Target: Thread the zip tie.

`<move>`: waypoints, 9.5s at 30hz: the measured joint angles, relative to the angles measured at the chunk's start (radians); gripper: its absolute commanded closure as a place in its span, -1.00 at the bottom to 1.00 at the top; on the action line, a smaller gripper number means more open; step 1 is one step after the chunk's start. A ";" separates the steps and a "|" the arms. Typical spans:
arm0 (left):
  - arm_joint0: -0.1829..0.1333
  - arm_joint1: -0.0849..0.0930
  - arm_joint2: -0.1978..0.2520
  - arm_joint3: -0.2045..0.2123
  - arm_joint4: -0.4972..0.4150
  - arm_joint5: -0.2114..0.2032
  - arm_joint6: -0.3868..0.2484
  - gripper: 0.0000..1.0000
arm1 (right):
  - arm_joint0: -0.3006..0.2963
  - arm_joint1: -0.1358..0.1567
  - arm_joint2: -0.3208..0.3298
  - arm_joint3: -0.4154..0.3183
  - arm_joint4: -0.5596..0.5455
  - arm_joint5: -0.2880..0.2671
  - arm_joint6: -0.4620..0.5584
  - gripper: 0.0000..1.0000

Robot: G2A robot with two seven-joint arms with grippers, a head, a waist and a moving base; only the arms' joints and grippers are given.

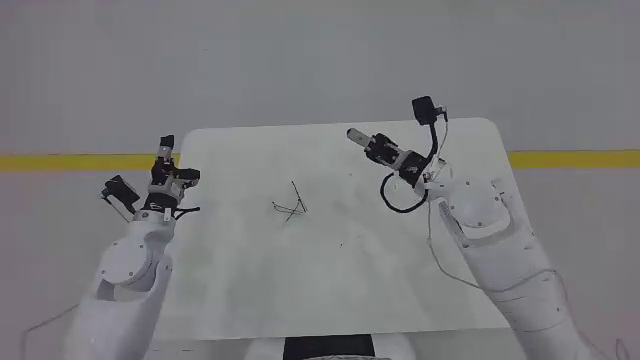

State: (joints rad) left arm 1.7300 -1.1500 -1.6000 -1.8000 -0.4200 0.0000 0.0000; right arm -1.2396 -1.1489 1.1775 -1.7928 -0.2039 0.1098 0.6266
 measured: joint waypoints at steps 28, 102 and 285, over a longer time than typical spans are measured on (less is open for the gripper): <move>0.000 0.000 0.000 0.000 0.000 0.000 0.000 -1.00 | 0.474 -0.105 -0.475 0.298 -0.331 0.124 0.337 -1.00; 0.009 0.014 -0.072 0.033 -0.049 -0.012 -0.193 -1.00 | 0.798 -0.739 -1.008 1.277 -0.235 -0.450 0.519 -1.00; 0.034 0.029 -0.148 0.061 -0.064 -0.045 -0.448 -1.00 | 0.685 -0.841 -1.008 1.436 -0.661 -0.364 0.360 0.78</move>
State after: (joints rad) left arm 1.7636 -1.1214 -1.7479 -1.7389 -0.4838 -0.0446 -0.4479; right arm -0.5549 -1.9896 0.1700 -0.3564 -0.8646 -0.2546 0.9866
